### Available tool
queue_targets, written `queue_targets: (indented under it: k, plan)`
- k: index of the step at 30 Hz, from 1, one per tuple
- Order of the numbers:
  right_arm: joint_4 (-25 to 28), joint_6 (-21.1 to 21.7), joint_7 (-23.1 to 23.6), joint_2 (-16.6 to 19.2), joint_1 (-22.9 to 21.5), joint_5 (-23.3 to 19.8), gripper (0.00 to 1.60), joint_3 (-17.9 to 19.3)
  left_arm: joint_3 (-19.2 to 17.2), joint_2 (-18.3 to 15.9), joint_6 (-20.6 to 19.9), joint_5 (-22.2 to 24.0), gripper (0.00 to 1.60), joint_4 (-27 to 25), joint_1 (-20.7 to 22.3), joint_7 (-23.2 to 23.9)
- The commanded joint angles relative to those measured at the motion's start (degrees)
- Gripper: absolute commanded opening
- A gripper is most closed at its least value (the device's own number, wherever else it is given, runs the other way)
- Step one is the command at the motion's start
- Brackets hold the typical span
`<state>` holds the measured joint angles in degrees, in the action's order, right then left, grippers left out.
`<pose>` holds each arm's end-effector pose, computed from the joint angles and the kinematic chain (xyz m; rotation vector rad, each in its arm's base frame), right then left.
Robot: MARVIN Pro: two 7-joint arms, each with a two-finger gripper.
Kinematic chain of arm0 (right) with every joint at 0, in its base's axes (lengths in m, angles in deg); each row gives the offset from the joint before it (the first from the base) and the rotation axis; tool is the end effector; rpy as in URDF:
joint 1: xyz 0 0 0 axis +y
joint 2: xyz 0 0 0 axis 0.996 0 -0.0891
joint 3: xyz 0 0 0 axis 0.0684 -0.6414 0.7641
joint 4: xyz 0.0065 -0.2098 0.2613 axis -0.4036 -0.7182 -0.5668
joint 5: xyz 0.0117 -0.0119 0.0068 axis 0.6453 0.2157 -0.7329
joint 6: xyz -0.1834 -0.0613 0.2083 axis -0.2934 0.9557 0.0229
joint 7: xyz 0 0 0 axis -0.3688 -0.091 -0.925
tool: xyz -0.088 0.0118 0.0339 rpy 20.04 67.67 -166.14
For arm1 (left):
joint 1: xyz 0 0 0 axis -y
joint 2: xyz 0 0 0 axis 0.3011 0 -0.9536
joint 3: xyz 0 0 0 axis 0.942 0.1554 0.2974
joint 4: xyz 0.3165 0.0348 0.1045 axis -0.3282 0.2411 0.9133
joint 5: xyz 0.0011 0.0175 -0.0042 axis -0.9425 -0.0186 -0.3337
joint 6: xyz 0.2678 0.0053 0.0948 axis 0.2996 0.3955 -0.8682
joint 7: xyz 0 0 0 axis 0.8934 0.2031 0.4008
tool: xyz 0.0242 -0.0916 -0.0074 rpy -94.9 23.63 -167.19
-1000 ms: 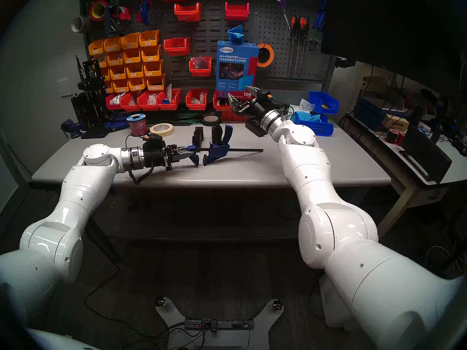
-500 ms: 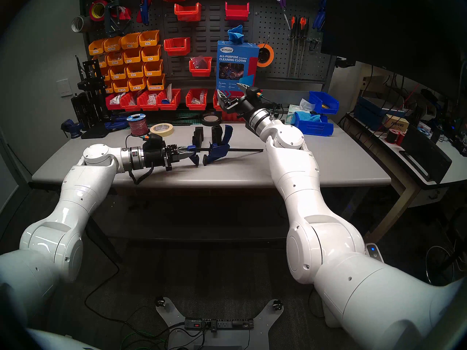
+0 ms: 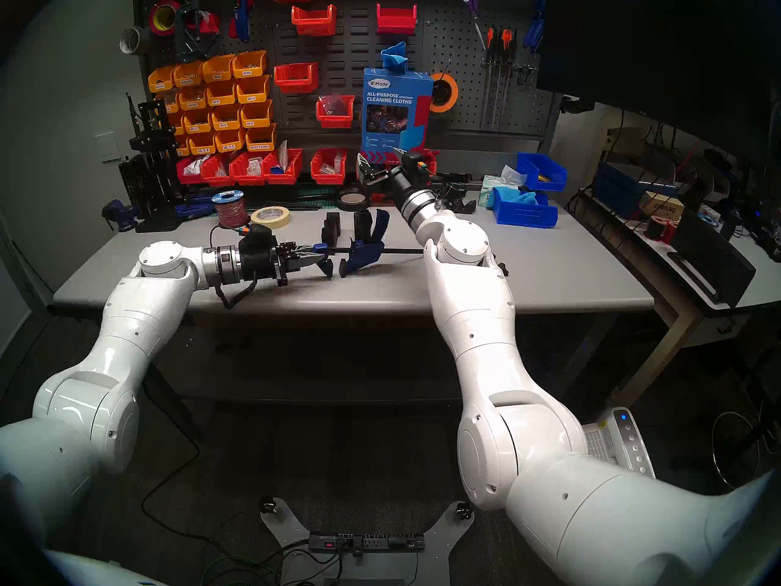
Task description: Clamp the two 3D printed pieces together with the clamp
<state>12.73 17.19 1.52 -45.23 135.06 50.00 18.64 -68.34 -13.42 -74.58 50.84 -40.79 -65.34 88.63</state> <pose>0.5851 0.0981 -0.1696 -1.5262 -0.4317 -2.2306 0.5404 0.0908 -0.2388 1.5741 -1.1567 1.5246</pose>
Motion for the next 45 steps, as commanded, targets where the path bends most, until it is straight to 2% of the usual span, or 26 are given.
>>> queue_targets:
  k: [1,13,14,15,16,17,19,20,26,33,42,44,45]
  plan:
    - [6.84,1.81,-3.65,-3.55,1.60,0.73,1.60,-1.02,-0.56,-0.08,0.00,0.48,0.00,-0.94,1.67,0.11]
    - [12.90,5.70,-10.39,-5.20,5.88,3.55,1.60,-2.16,-0.56,-0.07,0.02,0.48,0.00,-0.94,1.67,0.10]
    - [15.05,6.55,-10.77,-5.21,6.94,3.80,1.60,-2.35,-0.56,-0.07,0.02,0.48,0.00,-0.94,1.67,0.10]
    - [13.04,6.04,-10.64,-5.24,5.90,3.73,1.60,-2.38,-0.56,-0.07,0.02,0.48,0.00,-0.94,1.66,0.10]
    - [15.45,6.94,-11.09,-5.25,7.12,4.05,1.60,-2.61,-0.56,-0.07,0.02,0.47,0.00,-0.94,1.66,0.10]
    - [14.99,6.90,-10.99,-5.23,6.93,4.09,1.60,-2.73,-0.55,-0.07,0.03,0.47,0.00,-0.94,1.65,0.09]
    - [17.74,8.02,-11.15,-4.97,8.40,4.60,1.60,-3.16,-0.55,-0.07,0.05,0.46,0.00,-0.93,1.64,0.07]
    - [17.05,7.93,-11.10,-4.87,8.12,4.67,1.60,-3.22,-0.54,-0.07,0.06,0.45,0.00,-0.93,1.63,0.06]
    - [22.12,10.28,-10.82,-3.89,10.88,5.48,1.60,-3.75,-0.53,-0.07,0.09,0.43,0.00,-0.92,1.60,0.04]
    - [24.82,12.11,-10.59,-2.99,12.48,5.84,1.60,-3.43,-0.54,-0.07,0.11,0.43,0.00,-0.92,1.60,0.03]
    - [31.10,16.66,-9.67,-2.08,15.81,6.28,1.60,-3.77,-0.56,-0.07,0.10,0.47,0.00,-0.95,1.64,0.05]
    - [31.13,17.02,-9.53,-2.02,15.82,6.29,1.60,-3.77,-0.56,-0.07,0.10,0.48,0.00,-0.95,1.65,0.06]
    - [32.97,18.27,-9.31,-1.85,16.74,6.39,1.60,-3.83,-0.56,-0.07,0.09,0.49,0.00,-0.96,1.65,0.07]
